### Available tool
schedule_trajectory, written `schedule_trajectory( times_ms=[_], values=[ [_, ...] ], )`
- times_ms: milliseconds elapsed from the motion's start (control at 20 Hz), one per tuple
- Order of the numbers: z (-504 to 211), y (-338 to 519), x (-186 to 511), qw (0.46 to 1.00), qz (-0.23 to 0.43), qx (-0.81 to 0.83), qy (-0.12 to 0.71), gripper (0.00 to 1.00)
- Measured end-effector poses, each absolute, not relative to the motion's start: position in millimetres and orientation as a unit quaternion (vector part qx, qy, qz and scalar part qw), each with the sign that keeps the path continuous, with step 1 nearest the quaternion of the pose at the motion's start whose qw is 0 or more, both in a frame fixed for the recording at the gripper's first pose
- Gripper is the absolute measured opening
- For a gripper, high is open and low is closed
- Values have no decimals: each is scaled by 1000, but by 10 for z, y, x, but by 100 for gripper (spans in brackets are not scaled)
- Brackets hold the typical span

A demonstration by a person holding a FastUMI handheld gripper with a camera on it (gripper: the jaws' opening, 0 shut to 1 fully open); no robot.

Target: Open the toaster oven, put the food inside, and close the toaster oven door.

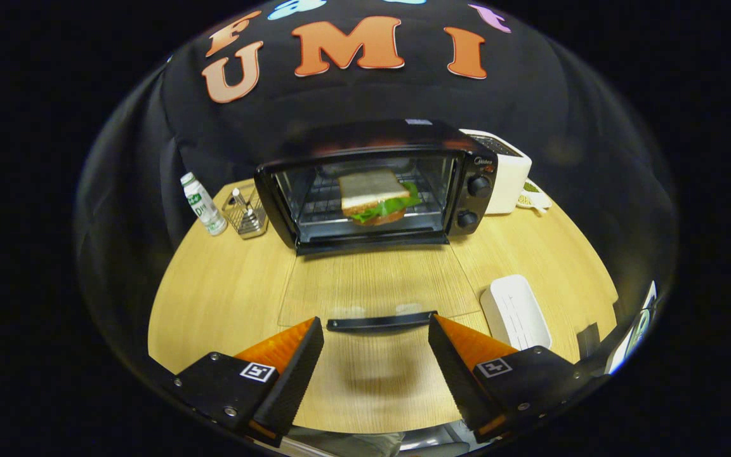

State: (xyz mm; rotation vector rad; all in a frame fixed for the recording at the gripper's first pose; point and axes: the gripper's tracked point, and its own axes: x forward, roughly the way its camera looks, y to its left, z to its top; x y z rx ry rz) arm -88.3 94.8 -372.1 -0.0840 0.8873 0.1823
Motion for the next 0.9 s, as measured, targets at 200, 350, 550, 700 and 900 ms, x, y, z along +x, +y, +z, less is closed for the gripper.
schedule_trajectory(
  times_ms=[200, 350, 550, 700, 900],
  values=[
    [-4061, 894, -992, 882, 90, -76, 457, 100],
    [-4290, 872, -981, 872, 87, -94, 473, 99],
    [-4582, 818, -926, 863, 83, -110, 487, 100],
    [-4644, 797, -849, 864, 79, -108, 485, 100],
    [-4733, 792, -782, 861, 76, -113, 490, 100]
  ],
)
